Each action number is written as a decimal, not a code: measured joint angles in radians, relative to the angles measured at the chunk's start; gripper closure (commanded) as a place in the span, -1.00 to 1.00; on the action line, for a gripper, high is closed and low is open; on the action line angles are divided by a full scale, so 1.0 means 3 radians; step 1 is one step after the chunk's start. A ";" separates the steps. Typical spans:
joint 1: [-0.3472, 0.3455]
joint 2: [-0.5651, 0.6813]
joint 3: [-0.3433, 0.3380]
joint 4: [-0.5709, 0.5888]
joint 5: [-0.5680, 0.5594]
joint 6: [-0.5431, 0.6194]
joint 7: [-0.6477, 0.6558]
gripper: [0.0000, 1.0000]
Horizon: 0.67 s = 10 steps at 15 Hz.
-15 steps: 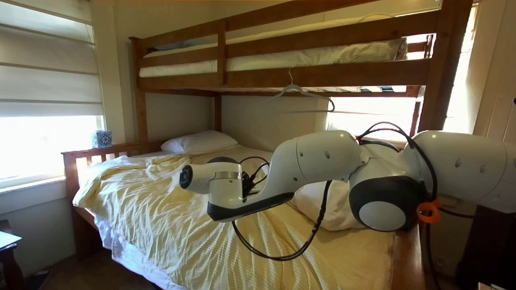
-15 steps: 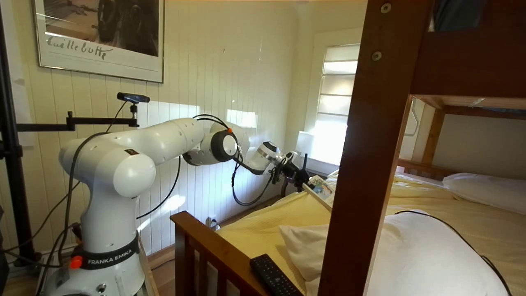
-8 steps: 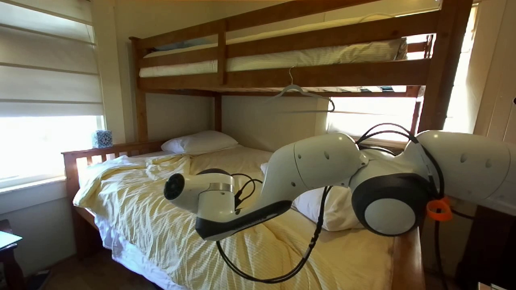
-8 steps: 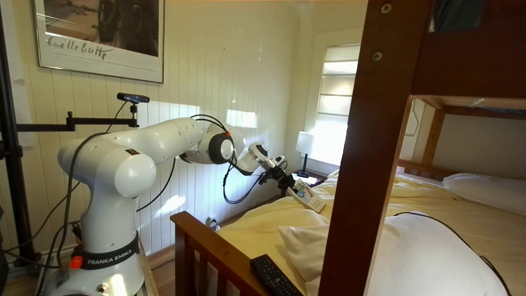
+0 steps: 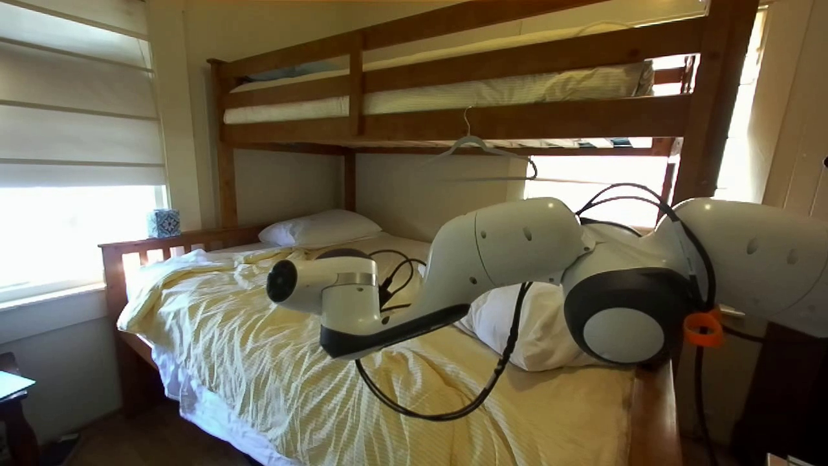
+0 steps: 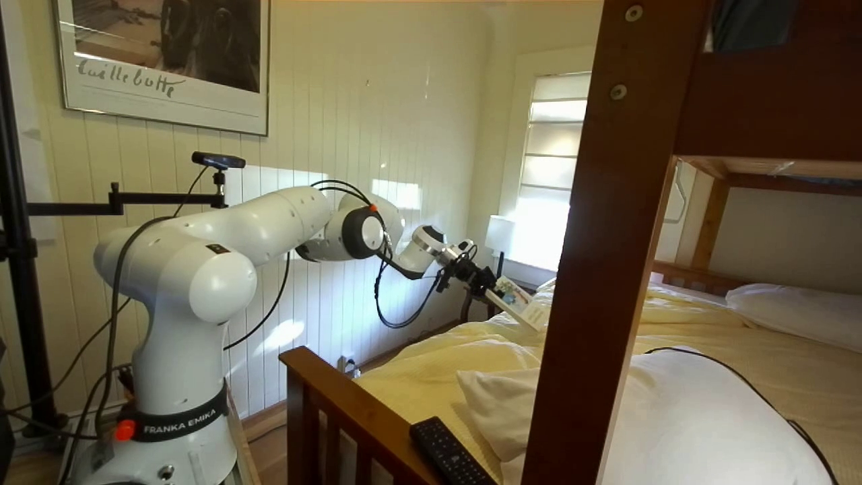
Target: Put the book on the pillow in front.
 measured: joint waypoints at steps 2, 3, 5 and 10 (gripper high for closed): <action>-0.0025 -0.0114 -0.0220 -0.0077 -0.0096 -0.0051 0.0075 0.88; -0.0042 -0.0166 -0.0329 -0.0130 -0.0128 -0.0074 0.0124 0.88; -0.0094 -0.0249 -0.0543 -0.0279 -0.0187 -0.0117 0.0269 0.88; -0.0335 -0.0316 -0.0980 -0.0705 -0.0199 -0.0285 0.0739 0.88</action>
